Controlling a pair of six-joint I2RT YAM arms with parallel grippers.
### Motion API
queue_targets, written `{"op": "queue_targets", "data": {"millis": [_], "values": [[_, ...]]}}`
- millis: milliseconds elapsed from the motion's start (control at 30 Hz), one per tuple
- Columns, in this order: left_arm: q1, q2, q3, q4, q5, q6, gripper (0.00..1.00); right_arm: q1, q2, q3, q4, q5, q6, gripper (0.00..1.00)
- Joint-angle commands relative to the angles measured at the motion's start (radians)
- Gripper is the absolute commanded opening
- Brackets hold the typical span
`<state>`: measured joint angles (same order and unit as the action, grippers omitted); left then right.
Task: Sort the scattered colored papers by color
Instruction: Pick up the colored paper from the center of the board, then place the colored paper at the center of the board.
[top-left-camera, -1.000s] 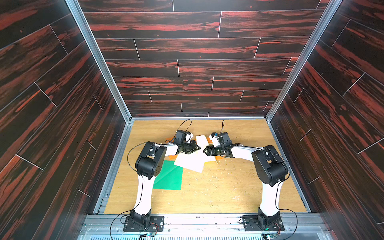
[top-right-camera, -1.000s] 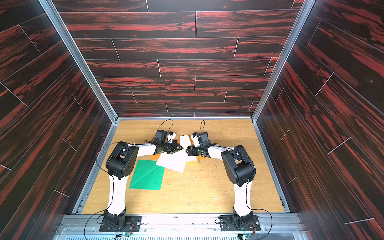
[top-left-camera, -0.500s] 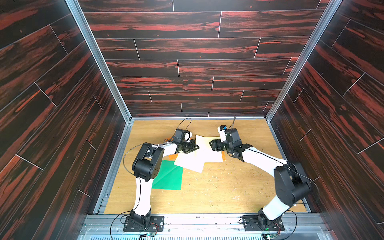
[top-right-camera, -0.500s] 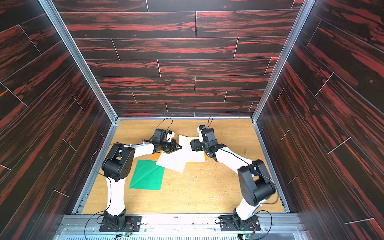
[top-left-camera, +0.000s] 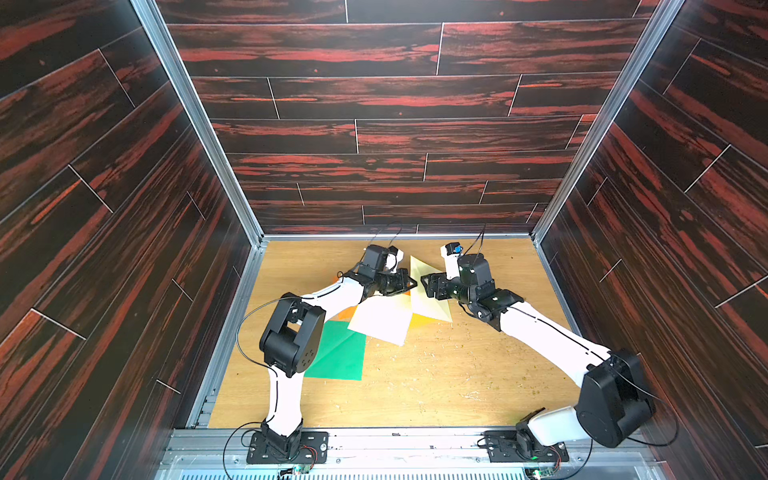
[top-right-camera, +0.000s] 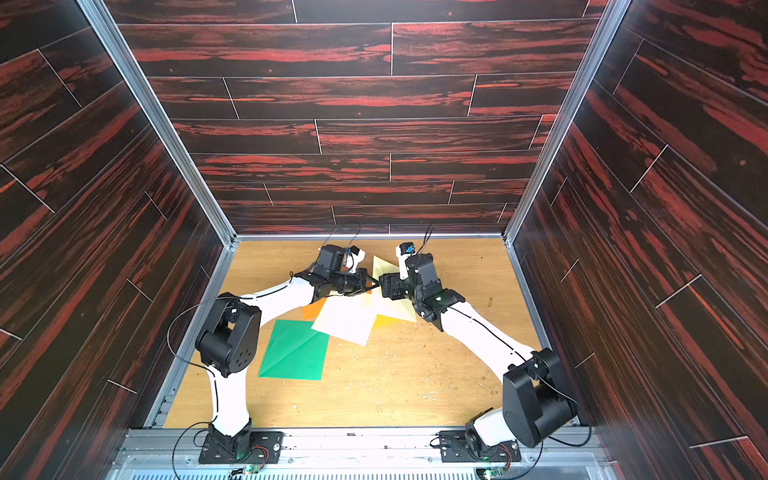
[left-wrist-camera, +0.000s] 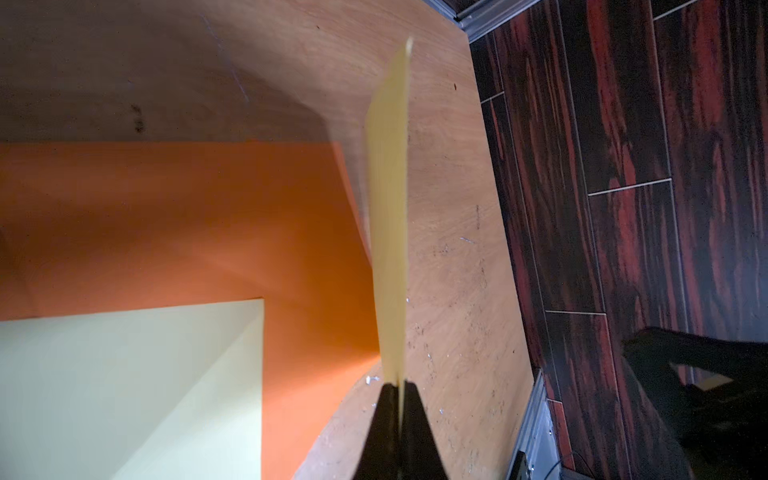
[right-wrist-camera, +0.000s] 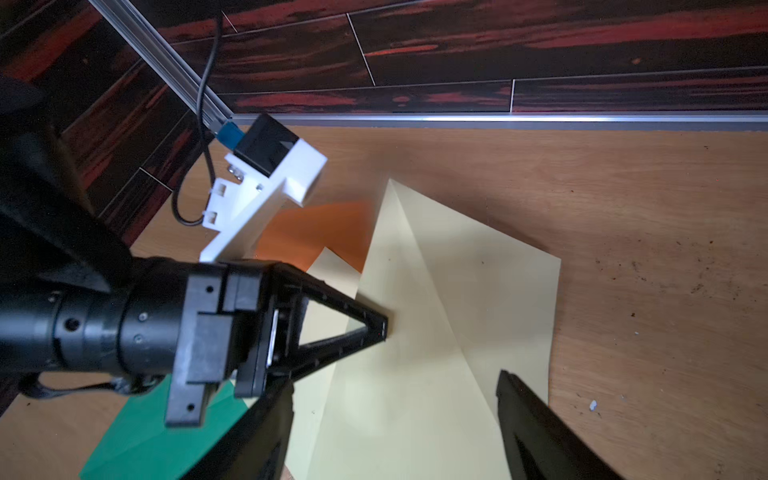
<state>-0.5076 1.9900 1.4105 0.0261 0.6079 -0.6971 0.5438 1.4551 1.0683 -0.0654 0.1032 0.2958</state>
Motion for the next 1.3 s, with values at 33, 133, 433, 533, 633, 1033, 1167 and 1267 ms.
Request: {"op": "queue_targets", "data": {"millis": [33, 133, 433, 533, 633, 1033, 1167, 1267], "values": [[-0.029, -0.123, -0.132, -0.008, -0.028, -0.058, 0.0, 0.004, -0.01, 0.002, -0.038, 0.02, -0.008, 0.81], [-0.064, -0.188, -0.261, 0.025, -0.07, -0.096, 0.0, 0.007, -0.003, -0.007, -0.028, 0.007, -0.003, 0.81], [-0.244, -0.258, -0.472, 0.127, -0.192, -0.222, 0.0, 0.037, 0.039, -0.002, -0.015, -0.013, 0.008, 0.81], [-0.292, -0.225, -0.472, 0.146, -0.219, -0.252, 0.0, 0.047, 0.049, -0.003, -0.013, -0.014, 0.011, 0.81], [-0.317, -0.194, -0.477, 0.157, -0.247, -0.272, 0.0, 0.056, 0.054, -0.007, -0.014, -0.012, 0.008, 0.81], [-0.348, -0.056, -0.477, 0.31, -0.272, -0.382, 0.0, 0.065, 0.06, -0.014, -0.017, -0.019, 0.001, 0.81], [-0.351, -0.041, -0.46, 0.3, -0.264, -0.376, 0.0, 0.067, 0.068, -0.008, -0.024, -0.008, -0.006, 0.81], [-0.357, -0.023, -0.424, 0.249, -0.257, -0.352, 0.0, 0.067, 0.078, -0.003, -0.02, -0.015, -0.005, 0.81]]}}
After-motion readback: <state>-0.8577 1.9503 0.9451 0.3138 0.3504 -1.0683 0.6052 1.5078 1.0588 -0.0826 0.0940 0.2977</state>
